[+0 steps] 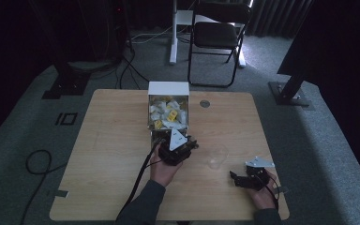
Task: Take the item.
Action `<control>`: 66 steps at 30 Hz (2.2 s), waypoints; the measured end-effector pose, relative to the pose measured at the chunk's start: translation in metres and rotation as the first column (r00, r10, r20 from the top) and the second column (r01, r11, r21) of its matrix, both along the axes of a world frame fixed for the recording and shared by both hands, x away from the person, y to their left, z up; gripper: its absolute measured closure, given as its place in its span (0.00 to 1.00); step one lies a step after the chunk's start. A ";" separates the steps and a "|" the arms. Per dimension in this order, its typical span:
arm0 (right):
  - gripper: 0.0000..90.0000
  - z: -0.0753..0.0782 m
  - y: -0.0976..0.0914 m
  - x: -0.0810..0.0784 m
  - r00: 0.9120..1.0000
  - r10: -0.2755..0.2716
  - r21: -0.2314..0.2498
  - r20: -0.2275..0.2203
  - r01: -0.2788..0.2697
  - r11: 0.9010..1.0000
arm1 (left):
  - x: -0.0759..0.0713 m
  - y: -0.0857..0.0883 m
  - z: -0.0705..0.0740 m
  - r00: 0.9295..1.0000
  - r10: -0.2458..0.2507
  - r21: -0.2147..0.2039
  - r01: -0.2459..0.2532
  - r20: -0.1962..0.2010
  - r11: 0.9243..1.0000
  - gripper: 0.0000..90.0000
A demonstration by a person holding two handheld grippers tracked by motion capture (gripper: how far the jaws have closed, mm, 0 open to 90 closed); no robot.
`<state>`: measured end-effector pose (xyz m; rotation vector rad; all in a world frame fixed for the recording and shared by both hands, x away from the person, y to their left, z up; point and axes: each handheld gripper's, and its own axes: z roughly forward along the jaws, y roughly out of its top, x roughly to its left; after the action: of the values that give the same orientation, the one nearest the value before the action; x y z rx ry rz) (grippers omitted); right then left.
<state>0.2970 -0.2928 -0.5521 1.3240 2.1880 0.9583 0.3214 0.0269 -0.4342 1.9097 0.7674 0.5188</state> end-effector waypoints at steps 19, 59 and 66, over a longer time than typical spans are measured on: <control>0.18 0.000 0.000 0.000 1.000 -0.001 0.002 -0.001 0.001 1.000 | 0.003 -0.024 0.000 0.999 -0.054 0.005 0.054 -0.001 0.999 0.80; 0.17 0.000 0.000 0.000 1.000 0.004 0.000 -0.003 -0.004 1.000 | 0.011 -0.072 -0.001 0.993 -0.119 0.015 0.120 -0.017 0.993 0.79; 0.17 0.000 0.000 0.000 1.000 0.006 -0.001 -0.004 -0.006 1.000 | 0.012 -0.081 -0.006 0.991 -0.126 0.022 0.127 -0.035 0.992 0.79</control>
<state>0.2975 -0.2924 -0.5521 1.3206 2.1958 0.9578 0.3337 -0.0540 -0.4406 1.9794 0.6587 0.4204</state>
